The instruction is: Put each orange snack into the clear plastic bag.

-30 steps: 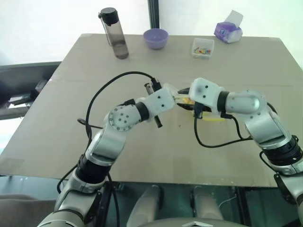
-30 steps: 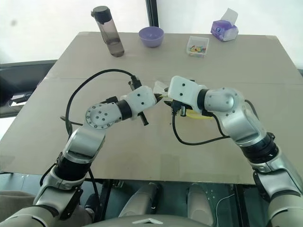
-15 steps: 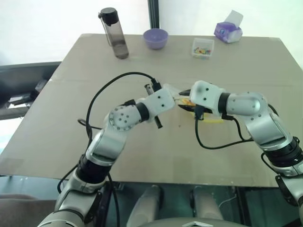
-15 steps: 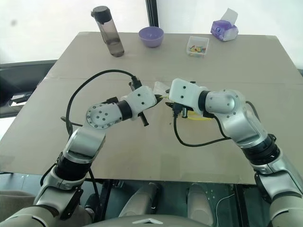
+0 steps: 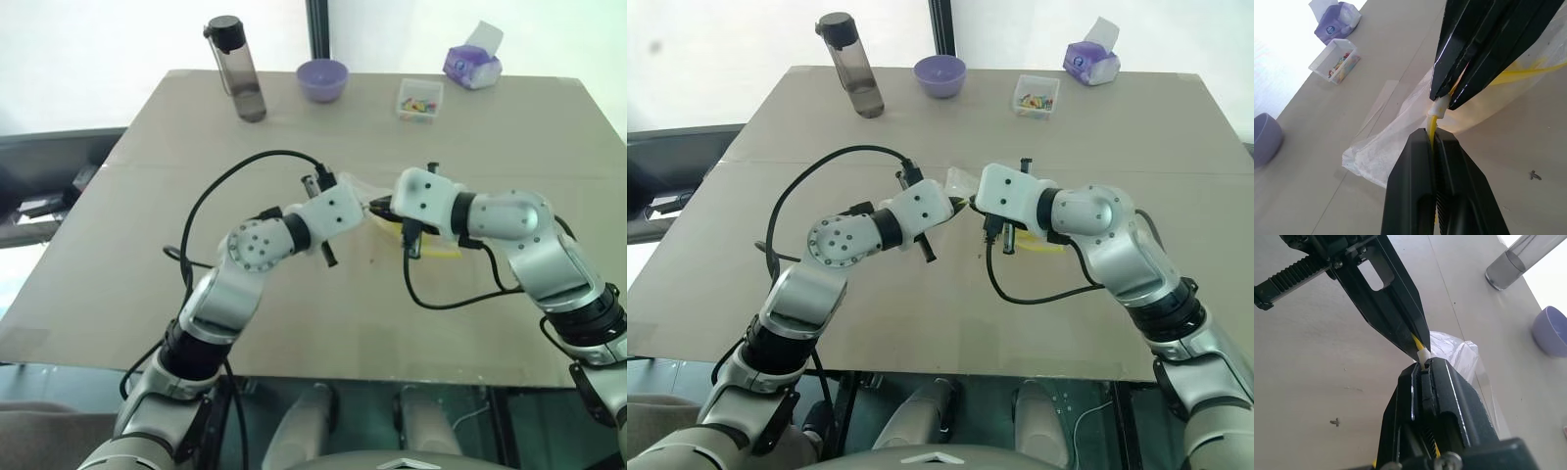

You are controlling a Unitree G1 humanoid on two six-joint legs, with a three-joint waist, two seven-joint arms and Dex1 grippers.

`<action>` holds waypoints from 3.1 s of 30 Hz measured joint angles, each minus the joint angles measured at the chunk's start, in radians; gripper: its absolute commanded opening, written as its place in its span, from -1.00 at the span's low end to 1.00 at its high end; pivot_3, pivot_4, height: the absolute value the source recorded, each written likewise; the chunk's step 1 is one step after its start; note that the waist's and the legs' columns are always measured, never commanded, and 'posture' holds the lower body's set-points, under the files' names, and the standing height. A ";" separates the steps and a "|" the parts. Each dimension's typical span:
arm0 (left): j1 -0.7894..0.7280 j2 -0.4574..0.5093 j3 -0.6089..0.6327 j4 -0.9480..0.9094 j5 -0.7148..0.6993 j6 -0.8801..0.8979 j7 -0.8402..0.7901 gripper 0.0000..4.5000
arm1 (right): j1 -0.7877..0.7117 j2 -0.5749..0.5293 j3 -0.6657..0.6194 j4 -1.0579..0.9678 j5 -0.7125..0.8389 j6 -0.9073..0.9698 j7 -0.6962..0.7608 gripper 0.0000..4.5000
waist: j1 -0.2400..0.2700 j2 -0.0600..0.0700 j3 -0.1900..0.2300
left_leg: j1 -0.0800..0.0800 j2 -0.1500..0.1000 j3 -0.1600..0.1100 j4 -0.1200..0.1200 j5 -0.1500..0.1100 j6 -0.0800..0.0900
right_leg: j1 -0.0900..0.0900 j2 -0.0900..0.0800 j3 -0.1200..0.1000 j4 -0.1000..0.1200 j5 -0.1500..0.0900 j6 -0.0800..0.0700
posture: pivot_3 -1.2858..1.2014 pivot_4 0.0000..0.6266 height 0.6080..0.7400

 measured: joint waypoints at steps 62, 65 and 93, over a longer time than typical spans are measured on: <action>0.222 -0.068 0.101 0.008 -0.173 -0.030 0.104 -1.00 | 0.300 -0.001 -0.076 -0.257 0.017 0.265 -0.121 -0.96 | 0.003 0.000 0.000 | 0.001 0.000 0.001 0.004 0.000 0.000 | 0.000 0.000 0.001 0.005 0.000 0.000 | 0.03 -0.52 0.99; 0.222 -0.067 0.101 0.008 -0.177 -0.034 0.111 -1.00 | 0.308 0.008 -0.064 -0.269 0.002 0.272 -0.139 -0.96 | 0.004 0.000 0.000 | 0.001 0.000 0.001 0.004 0.000 0.000 | 0.000 0.000 0.002 0.005 0.000 0.000 | 0.03 -0.52 0.99; 0.227 -0.029 0.064 0.023 -0.117 -0.111 0.113 -1.00 | 0.281 0.037 -0.010 -0.191 -0.057 0.219 -0.152 -0.88 | 0.003 0.000 0.000 | 0.001 0.000 0.001 0.004 0.000 0.000 | 0.000 0.000 0.002 0.005 0.000 0.000 | 0.03 -0.52 0.99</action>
